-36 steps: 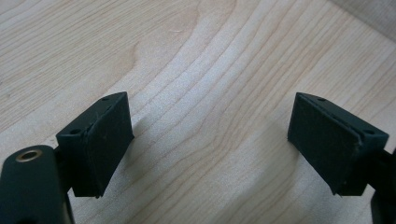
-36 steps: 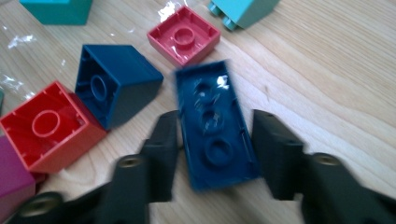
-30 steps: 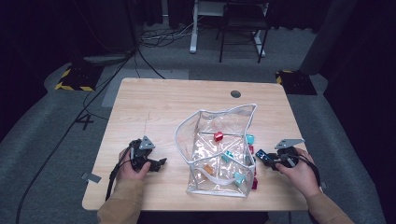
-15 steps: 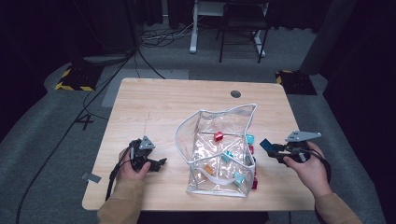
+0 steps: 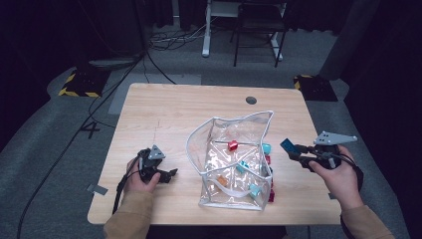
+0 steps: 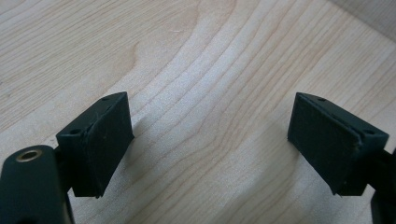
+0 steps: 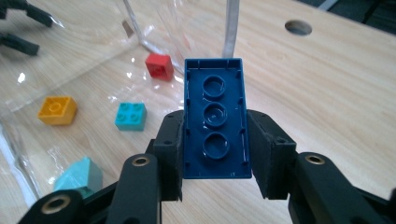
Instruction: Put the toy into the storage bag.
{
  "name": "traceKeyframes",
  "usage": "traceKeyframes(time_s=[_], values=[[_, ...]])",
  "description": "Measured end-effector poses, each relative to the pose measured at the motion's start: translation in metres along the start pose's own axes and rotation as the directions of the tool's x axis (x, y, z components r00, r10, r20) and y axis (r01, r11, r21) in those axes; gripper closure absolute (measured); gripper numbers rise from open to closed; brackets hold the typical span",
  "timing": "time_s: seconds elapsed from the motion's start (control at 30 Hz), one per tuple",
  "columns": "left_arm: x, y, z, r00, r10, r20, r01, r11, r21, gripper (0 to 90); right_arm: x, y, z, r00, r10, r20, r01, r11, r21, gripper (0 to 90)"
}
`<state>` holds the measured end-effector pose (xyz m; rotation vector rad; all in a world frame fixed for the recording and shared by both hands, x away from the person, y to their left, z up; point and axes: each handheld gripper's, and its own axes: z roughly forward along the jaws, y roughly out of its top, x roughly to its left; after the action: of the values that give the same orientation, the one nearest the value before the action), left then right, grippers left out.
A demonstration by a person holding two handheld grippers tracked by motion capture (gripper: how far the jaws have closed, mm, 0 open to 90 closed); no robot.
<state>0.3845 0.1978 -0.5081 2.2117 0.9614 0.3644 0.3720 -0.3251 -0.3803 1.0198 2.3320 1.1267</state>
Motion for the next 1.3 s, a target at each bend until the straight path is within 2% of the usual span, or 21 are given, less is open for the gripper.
traceKeyframes(time_s=[0.33, 0.63, 0.77, 1.0, 1.3], values=[[0.000, 0.000, 0.000, 1.0000, 0.000, 0.000, 0.000, 1.0000, 0.000, 14.2, 0.009, 0.025, -0.020, 0.9996, -0.024, -0.012, 0.023, 0.997, -0.076, 59.6], [0.000, 0.000, 0.000, 1.0000, 0.000, 0.000, 0.000, 1.0000, 0.000, 14.2, 0.021, 0.044, -0.028, 0.9981, -0.054, -0.032, 0.049, 0.991, -0.126, 59.6], [0.000, 0.000, 0.000, 1.0000, 0.000, 0.000, 0.000, 1.0000, 0.000, 14.2, 0.029, 0.054, -0.027, 0.9960, -0.074, -0.051, 0.065, 0.986, -0.151, 59.6], [0.000, 0.000, 0.000, 1.0000, 0.000, 0.000, 0.000, 1.0000, 0.000, 14.2, 0.043, 0.073, -0.020, 0.9905, -0.110, -0.083, 0.096, 0.983, -0.159, 59.6], [0.000, 0.000, 0.000, 1.0000, 0.001, 0.000, -0.001, 1.0000, 0.000, 14.2, 0.068, 0.101, -0.008, 0.9767, -0.169, -0.132, 0.145, 0.974, -0.174, 59.6]])
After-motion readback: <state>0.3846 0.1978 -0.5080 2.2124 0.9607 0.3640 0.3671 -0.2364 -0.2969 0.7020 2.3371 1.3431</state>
